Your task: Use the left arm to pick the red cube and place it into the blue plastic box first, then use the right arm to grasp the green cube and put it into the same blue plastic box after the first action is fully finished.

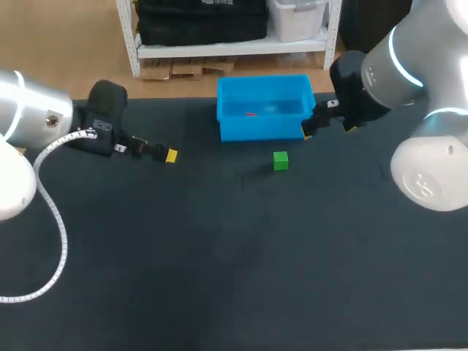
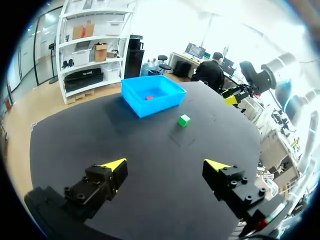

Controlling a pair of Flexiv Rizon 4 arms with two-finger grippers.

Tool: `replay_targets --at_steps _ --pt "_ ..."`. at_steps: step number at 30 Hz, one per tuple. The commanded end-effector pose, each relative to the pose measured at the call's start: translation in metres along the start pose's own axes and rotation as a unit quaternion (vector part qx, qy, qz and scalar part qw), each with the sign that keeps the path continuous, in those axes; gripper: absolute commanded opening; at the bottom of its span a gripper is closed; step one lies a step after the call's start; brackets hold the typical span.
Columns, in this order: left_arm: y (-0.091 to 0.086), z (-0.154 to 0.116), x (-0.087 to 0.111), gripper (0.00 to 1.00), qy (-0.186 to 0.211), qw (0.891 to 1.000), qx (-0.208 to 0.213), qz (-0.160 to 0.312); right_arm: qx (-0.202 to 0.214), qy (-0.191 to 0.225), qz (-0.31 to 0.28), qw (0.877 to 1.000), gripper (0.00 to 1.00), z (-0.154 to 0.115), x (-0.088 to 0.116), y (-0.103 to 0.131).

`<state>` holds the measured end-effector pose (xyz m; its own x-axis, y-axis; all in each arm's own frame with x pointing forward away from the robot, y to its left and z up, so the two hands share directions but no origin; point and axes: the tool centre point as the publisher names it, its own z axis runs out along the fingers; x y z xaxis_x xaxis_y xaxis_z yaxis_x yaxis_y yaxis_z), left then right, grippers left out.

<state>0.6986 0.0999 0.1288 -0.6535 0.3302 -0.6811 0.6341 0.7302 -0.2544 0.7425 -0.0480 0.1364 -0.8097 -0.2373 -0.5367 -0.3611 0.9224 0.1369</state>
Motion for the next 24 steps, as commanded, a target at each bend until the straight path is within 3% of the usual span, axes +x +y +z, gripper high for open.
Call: replay_targets --at_steps 1,6,8,10,20,24 --pt "0.001 0.000 0.002 1.00 -0.004 1.000 0.003 0.001 0.020 -0.004 0.001 1.000 1.00 -0.002 0.003 0.002" --pt "0.001 0.000 0.002 1.00 -0.004 1.000 0.003 0.001 0.020 -0.004 0.001 1.000 1.00 -0.002 0.003 0.002" --pt "0.001 0.000 0.002 1.00 -0.004 1.000 0.003 0.001 0.007 0.018 0.004 1.000 1.00 0.002 -0.001 0.009" --pt "0.001 0.000 0.002 1.00 -0.004 1.000 0.003 0.001 0.047 0.042 -0.005 0.998 1.00 0.007 -0.006 0.016" --pt "0.001 0.000 0.002 1.00 -0.004 1.000 0.003 0.001 0.048 0.118 0.042 0.991 1.00 0.026 -0.032 0.042" --pt "0.001 0.000 0.002 1.00 -0.004 1.000 0.003 0.001 0.047 0.130 0.076 0.987 1.00 0.036 -0.037 0.044"
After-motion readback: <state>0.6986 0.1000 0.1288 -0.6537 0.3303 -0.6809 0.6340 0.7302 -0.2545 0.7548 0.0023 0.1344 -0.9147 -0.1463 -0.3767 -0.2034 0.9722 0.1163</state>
